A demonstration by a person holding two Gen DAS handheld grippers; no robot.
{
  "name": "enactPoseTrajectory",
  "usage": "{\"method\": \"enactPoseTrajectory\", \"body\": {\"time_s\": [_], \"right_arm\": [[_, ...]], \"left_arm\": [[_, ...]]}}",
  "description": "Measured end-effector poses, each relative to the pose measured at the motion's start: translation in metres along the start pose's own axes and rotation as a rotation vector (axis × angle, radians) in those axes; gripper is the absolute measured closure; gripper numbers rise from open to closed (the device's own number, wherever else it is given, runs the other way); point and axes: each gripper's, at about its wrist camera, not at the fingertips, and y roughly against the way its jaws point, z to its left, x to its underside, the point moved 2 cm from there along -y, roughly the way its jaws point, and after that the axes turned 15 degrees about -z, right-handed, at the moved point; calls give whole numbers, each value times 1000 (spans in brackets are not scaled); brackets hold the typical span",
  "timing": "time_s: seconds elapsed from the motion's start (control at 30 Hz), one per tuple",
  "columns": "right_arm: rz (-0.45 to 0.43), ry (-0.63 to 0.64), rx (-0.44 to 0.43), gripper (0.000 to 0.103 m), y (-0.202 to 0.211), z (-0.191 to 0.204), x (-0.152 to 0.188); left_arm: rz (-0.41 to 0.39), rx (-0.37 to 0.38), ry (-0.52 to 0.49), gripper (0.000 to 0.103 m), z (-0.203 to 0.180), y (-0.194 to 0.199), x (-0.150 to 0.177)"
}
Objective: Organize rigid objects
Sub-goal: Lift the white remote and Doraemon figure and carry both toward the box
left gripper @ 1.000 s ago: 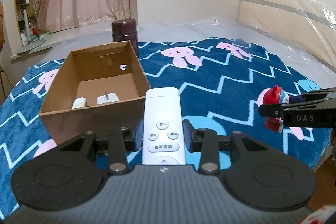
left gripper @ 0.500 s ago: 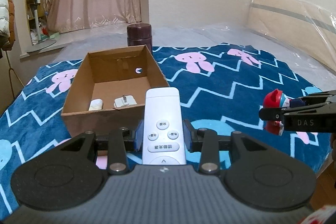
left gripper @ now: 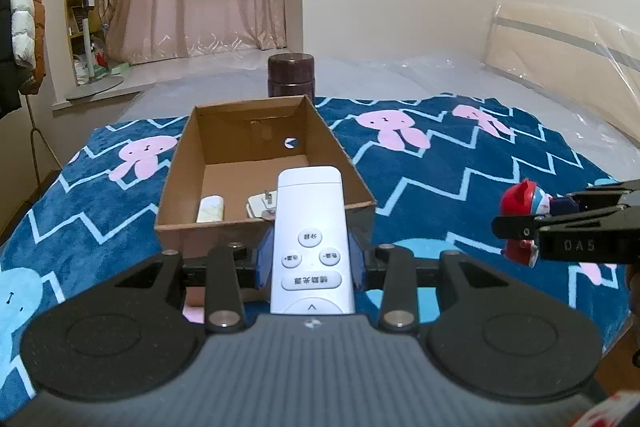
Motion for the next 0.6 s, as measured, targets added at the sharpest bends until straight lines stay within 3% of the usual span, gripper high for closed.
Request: {"method": "enactPoseTrajectory", "body": {"time_s": [0.6], "right_arm": [[-20,41,-53,61,-29,31,-25]], "left_arm": [[-21,-28,29,70,34,-10,-13]]}}
